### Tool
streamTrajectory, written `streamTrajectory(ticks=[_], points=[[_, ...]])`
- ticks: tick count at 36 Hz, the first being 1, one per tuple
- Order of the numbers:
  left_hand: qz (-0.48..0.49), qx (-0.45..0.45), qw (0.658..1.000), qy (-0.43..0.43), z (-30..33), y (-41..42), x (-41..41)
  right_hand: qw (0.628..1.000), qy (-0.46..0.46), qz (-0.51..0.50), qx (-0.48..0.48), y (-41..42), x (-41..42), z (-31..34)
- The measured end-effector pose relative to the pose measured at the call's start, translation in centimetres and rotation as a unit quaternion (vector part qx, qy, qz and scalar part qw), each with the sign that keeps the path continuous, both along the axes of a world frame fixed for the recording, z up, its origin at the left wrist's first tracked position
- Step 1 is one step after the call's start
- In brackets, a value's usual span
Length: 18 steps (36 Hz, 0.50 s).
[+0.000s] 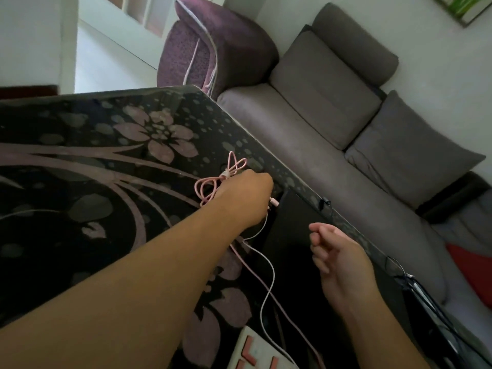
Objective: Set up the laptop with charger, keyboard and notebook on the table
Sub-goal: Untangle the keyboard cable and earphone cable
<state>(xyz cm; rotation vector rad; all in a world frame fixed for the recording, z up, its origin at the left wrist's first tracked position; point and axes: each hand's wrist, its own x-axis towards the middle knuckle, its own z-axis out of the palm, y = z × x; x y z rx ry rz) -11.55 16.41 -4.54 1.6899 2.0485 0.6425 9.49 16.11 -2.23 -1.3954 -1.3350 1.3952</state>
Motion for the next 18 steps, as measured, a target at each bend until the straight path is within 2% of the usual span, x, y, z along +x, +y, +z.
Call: streamTrajectory(ticks=[7, 18], points=[[0.003, -0.034, 0.999, -0.021, -0.5, 2.0, 0.1, 1.000, 0.010, 0.004, 0.026, 0.0, -0.1, -0.3], [0.056, 0.041, 0.996, -0.050, -1.9, 2.0, 1.1, 0.999, -0.001, 0.021, 0.046, -0.1, 0.0, -0.6]])
